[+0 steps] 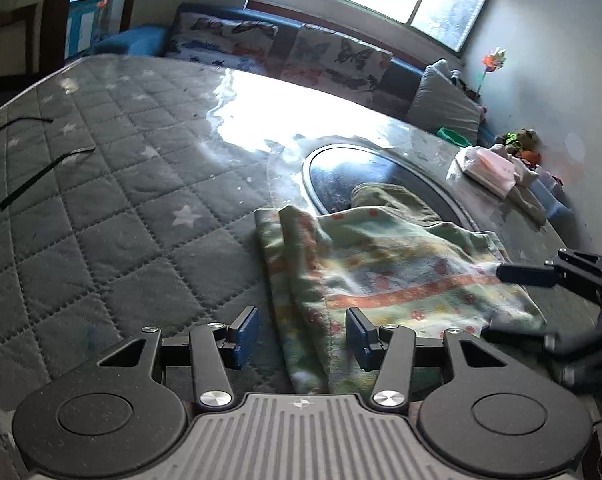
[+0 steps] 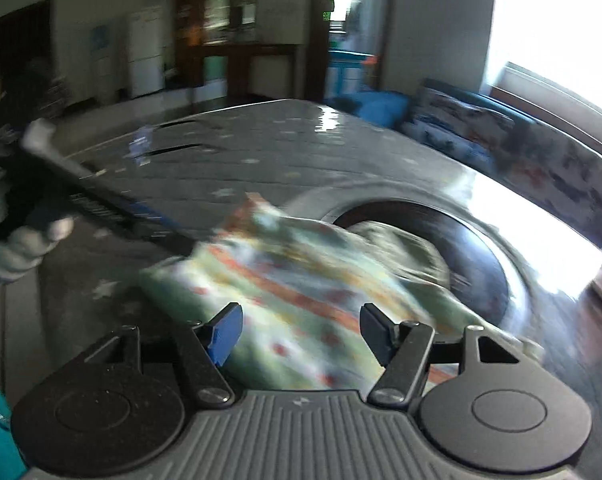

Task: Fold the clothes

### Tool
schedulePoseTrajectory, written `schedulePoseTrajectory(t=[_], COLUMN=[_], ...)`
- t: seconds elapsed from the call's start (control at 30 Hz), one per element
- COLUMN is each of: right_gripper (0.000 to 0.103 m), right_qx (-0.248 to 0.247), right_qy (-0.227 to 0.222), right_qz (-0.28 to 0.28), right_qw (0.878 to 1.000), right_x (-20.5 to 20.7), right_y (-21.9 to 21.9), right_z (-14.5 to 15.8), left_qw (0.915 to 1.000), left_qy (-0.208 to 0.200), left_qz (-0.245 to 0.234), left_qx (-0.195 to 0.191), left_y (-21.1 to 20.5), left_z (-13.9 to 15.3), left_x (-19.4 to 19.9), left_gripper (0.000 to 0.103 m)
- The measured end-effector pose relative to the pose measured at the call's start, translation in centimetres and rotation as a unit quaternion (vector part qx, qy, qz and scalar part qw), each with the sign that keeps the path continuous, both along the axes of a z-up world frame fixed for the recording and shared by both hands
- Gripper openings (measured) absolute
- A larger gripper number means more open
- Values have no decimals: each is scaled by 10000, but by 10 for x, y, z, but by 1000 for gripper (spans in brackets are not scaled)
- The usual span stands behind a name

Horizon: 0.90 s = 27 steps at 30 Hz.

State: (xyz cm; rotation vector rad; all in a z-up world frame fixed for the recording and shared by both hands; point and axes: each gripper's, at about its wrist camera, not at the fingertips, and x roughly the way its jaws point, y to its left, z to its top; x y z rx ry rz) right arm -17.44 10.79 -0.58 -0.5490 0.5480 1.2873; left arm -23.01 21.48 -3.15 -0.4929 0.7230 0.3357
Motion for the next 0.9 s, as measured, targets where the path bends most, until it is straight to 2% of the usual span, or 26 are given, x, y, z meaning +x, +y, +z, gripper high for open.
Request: schedulePoseTrajectory(t=[0.2, 0.37, 0.47, 0.53, 0.6, 0.77, 0.9], right_gripper=[70, 70, 66, 61, 60, 52, 38], right_qx=[-175, -292, -393, -448, -494, -575, -568], right_qy=[-330, -635, -803, -951, -1071, -1037, -986], right_qz=[915, 1368, 1564, 1640, 1685, 1611, 1471], right_qw=[9951, 9881, 9836, 9808, 9786, 9798, 9826], right_x=[-46, -73, -85, -92, -97, -97, -94], right_y=[30, 50, 56, 59, 60, 62, 63], right_z=[-4, -13, -20, -25, -30, -34, -34], left_qw=[9994, 9982, 9976, 9972, 9966, 9948, 9931], left_qy=[66, 45, 50, 30, 10, -67, -129], left_qz=[211, 373, 456, 509, 559, 624, 621], left_qx=[-267, -458, -515, -553, -599, -801, -984], left_y=[8, 15, 18, 21, 25, 30, 30], left_z=[-2, -1, -1, -1, 0, 0, 1], left_x=[-2, -5, -7, -9, -11, -14, -13], left_gripper=[54, 57, 58, 58, 59, 59, 61])
